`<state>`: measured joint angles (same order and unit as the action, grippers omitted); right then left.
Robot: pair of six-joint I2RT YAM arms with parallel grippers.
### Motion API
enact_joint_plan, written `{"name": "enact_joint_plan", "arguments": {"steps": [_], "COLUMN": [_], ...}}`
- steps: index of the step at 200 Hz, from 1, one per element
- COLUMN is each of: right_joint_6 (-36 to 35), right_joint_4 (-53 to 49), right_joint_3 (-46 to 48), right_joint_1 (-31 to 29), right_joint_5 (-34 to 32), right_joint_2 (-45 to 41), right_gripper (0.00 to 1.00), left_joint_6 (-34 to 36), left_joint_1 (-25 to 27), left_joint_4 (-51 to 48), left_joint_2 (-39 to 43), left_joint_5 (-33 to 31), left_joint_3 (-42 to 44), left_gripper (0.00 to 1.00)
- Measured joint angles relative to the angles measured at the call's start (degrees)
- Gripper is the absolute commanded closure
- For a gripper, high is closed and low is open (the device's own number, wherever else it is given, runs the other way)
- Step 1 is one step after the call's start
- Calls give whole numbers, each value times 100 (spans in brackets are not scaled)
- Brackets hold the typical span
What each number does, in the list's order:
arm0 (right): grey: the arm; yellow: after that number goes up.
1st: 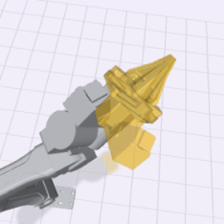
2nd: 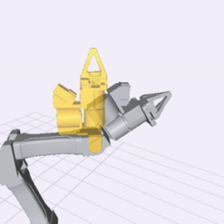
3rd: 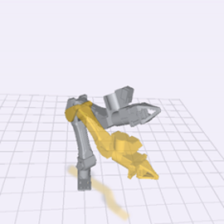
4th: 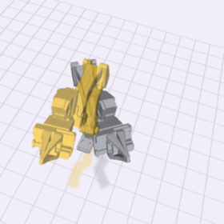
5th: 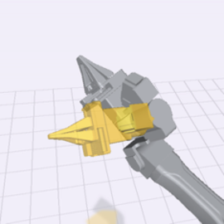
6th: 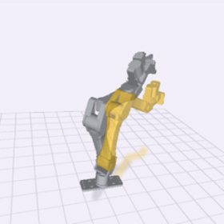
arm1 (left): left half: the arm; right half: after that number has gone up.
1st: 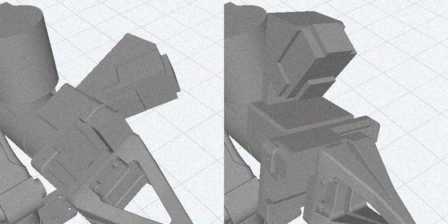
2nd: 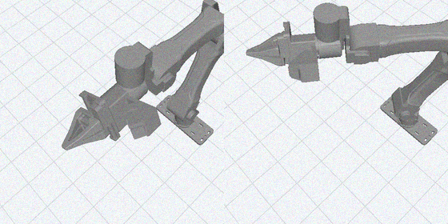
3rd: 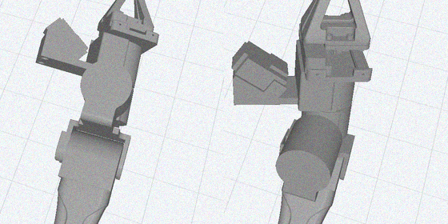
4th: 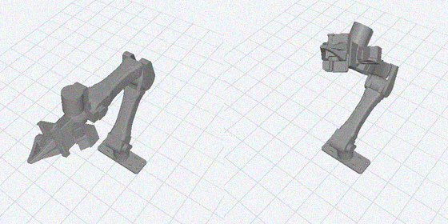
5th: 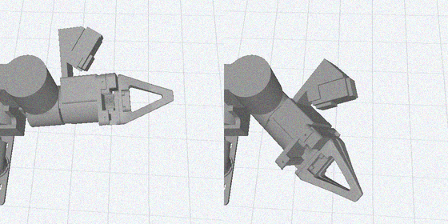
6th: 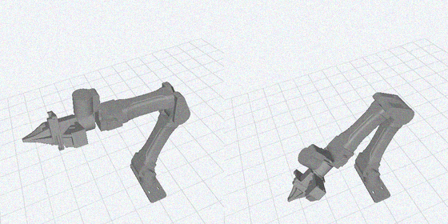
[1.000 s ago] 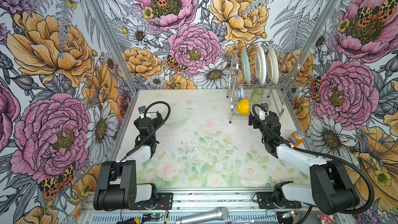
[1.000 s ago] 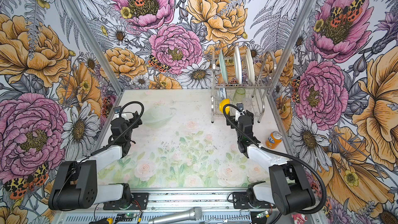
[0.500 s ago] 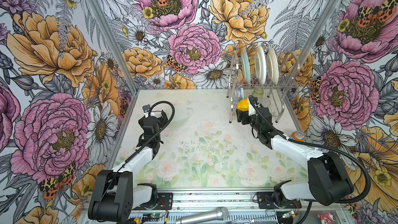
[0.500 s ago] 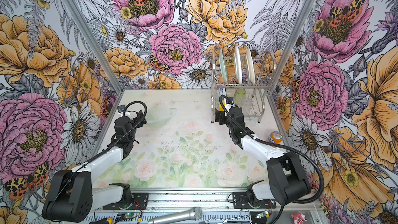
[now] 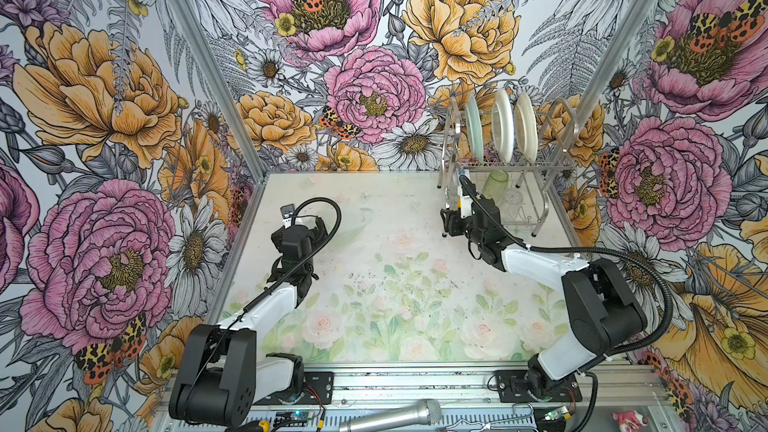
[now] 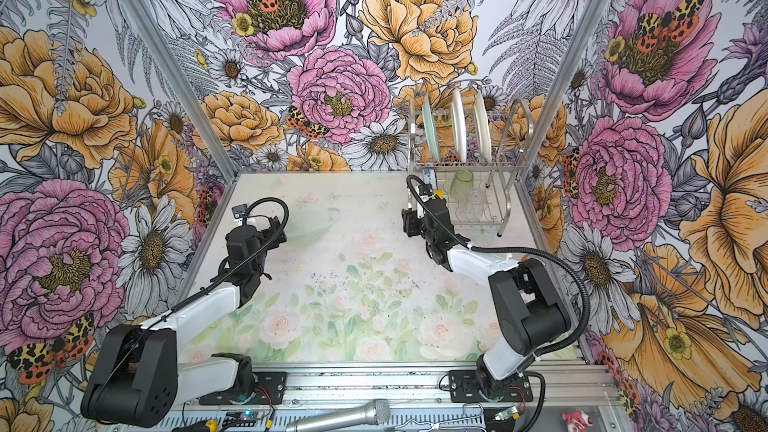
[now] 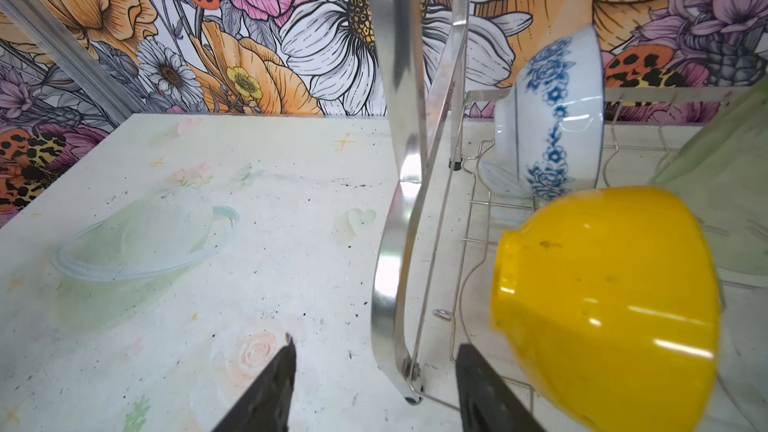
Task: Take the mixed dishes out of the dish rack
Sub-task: 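Move the right gripper forward toward the dish rack beside the yellow bowl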
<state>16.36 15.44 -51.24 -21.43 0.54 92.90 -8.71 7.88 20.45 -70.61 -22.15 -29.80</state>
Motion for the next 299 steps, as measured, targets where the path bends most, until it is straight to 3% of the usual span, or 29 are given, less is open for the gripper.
{"name": "enact_joint_plan", "arguments": {"steps": [74, 92, 119, 155, 221, 299], "right_joint_6": [-111, -195, -424, -439, -420, -284], "right_joint_4": [9, 22, 28, 15, 13, -26], "right_joint_3": [-323, -431, -509, -531, -529, -76], "right_joint_1": [-15, -35, -111, -203, -326, -1154], "right_joint_5": [-92, -131, -341, -640, -931, -2118], "right_joint_2": [479, 603, 772, 785, 787, 426], "right_gripper": [70, 72, 92, 100, 100, 100], "left_joint_6": [-46, -59, -61, -103, -146, -149], "left_joint_1": [-2, -9, -20, -31, -61, -63], "left_joint_4": [-236, -262, -269, -275, -321, -422], "left_joint_2": [-170, -192, -192, -195, -205, -310], "left_joint_5": [-61, -61, -61, -61, -61, -61], "left_joint_3": [-205, -236, -247, -256, -306, -374], "left_gripper": [1, 1, 1, 1, 1, 1]}}
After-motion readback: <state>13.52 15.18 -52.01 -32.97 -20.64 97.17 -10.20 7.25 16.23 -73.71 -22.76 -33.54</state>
